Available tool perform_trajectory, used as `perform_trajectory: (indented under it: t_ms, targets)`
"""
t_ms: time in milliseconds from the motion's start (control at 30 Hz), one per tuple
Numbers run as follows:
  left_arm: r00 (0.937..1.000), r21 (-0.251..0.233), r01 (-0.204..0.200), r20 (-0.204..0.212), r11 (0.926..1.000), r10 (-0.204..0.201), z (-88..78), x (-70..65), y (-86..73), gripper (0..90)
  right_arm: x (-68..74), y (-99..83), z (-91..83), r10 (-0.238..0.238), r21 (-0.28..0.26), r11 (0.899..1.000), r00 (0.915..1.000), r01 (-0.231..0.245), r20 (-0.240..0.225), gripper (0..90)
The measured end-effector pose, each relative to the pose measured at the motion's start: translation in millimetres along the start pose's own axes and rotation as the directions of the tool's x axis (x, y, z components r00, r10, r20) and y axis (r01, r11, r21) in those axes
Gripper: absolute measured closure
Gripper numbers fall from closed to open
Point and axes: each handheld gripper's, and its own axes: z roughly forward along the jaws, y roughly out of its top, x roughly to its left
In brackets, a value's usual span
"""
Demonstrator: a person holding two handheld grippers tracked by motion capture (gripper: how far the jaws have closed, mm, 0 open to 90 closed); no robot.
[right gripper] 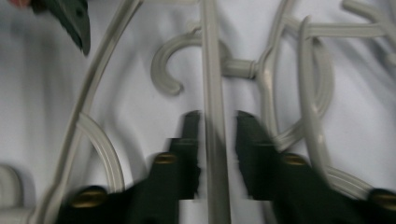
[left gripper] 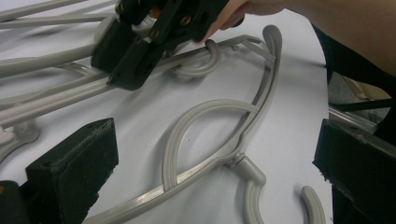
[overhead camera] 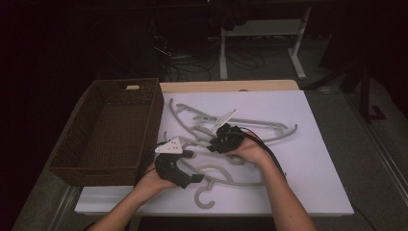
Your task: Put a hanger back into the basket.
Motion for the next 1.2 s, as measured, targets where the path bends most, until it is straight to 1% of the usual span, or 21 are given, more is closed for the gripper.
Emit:
perform_trajectory:
  t_ms: [33, 100, 167, 233, 333, 400, 567, 633, 733, 800, 833, 900, 967, 1067, 1100, 1133, 1167, 1200]
  targets:
    - [1.0, 0.001, 0.0, 0.0, 1.0, 0.0, -0.1, 0.3, -0.2, 0.0, 1.2, -0.2, -6.1, 0.014, -0.008, 1.0, 0.9998, -0.014, 0.014, 65.6]
    - [1.0, 0.0, 0.003, -0.002, 1.0, -0.003, -0.6, 1.0, -0.9, 0.0, 3.5, -3.4, -20.7, 0.042, -0.025, 0.999, 0.9986, -0.041, 0.033, 69.2]
    - [1.0, -0.002, 0.006, -0.005, 1.0, -0.006, -1.6, 1.7, -1.1, 0.0, 6.8, -9.9, -35.3, 0.069, -0.02, 0.998, 0.9959, -0.068, 0.059, 74.0]
    - [0.9999, -0.006, 0.009, -0.009, 0.9999, -0.009, -2.6, 2.1, -1.3, 0.0, 10.5, -19.7, -48.4, 0.097, -0.002, 0.995, 0.9918, -0.098, 0.083, 79.1]
    - [0.9998, -0.005, 0.011, -0.014, 0.9999, -0.011, -3.6, 2.6, -1.8, 0.0, 15.9, -38.8, -63.7, 0.128, 0.009, 0.991, 0.9841, -0.13, 0.124, 86.6]
    - [0.9998, -0.006, 0.011, -0.016, 0.9999, -0.012, -4.0, 2.3, -1.7, 0.0, 18.9, -52.3, -71.9, 0.149, 0.021, 0.988, 0.978, -0.154, 0.146, 89.1]
    - [0.9997, -0.007, 0.013, -0.019, 0.9999, -0.013, -4.4, 2.5, -2.0, 0.0, 31.8, -83.0, -85.7, 0.194, 0.057, 0.977, 0.9656, -0.206, 0.173, 89.3]
    - [0.9997, -0.005, 0.015, -0.019, 0.9999, -0.015, -4.1, 2.6, -2.3, 0.0, 37.2, -93.5, -86.1, 0.211, 0.083, 0.97, 0.96, -0.229, 0.184, 89.3]
    - [0.9997, -0.002, 0.013, -0.019, 0.9999, -0.013, -3.5, 2.5, -2.6, 0.0, 39.7, -105.8, -81.8, 0.236, 0.114, 0.958, 0.9514, -0.262, 0.197, 89.3]
    - [0.9997, -0.002, 0.014, -0.019, 0.9999, -0.014, -3.2, 2.2, -2.5, 0.0, 39.1, -108.7, -78.7, 0.241, 0.136, 0.952, 0.9465, -0.273, 0.215, 89.4]
    - [0.9997, -0.003, 0.015, -0.019, 0.9999, -0.015, -3.4, 2.0, -2.5, 0.0, 37.6, -108.9, -77.5, 0.234, 0.146, 0.951, 0.9447, -0.271, 0.23, 89.4]
    - [0.9997, -0.004, 0.014, -0.019, 0.9999, -0.014, -4.1, 2.1, -2.4, 0.0, 33.9, -108.5, -77.4, 0.225, 0.156, 0.949, 0.9369, -0.273, 0.268, 89.4]
    - [0.9997, -0.007, 0.015, -0.019, 0.9999, -0.015, -4.6, 2.6, -2.6, 0.0, 28.0, -108.3, -78.5, 0.223, 0.152, 0.949, 0.9284, -0.276, 0.298, 89.4]
    - [0.9997, -0.006, 0.016, -0.02, 0.9999, -0.016, -4.7, 3.3, -2.9, 0.0, 16.2, -108.3, -80.8, 0.233, 0.137, 0.947, 0.9165, -0.29, 0.325, 89.4]
    - [0.9997, -0.004, 0.015, -0.019, 0.9999, -0.016, -4.7, 3.3, -2.9, 0.0, 12.2, -107.8, -82.4, 0.235, 0.128, 0.948, 0.9127, -0.291, 0.334, 89.4]
    - [0.9997, -0.003, 0.015, -0.019, 0.9999, -0.015, -4.5, 3.1, -3.0, 0.0, 8.3, -107.0, -83.8, 0.237, 0.123, 0.947, 0.9048, -0.297, 0.353, 89.4]
    - [0.9997, -0.003, 0.015, -0.017, 0.9999, -0.015, -4.0, 3.1, -3.2, 0.0, 4.1, -106.3, -85.1, 0.232, 0.123, 0.947, 0.8993, -0.296, 0.371, 89.4]
    - [0.9997, 0.0, 0.013, -0.018, 0.9999, -0.013, -3.5, 3.1, -3.3, 0.0, -0.3, -105.7, -86.3, 0.232, 0.123, 0.947, 0.8959, -0.297, 0.379, 89.4]
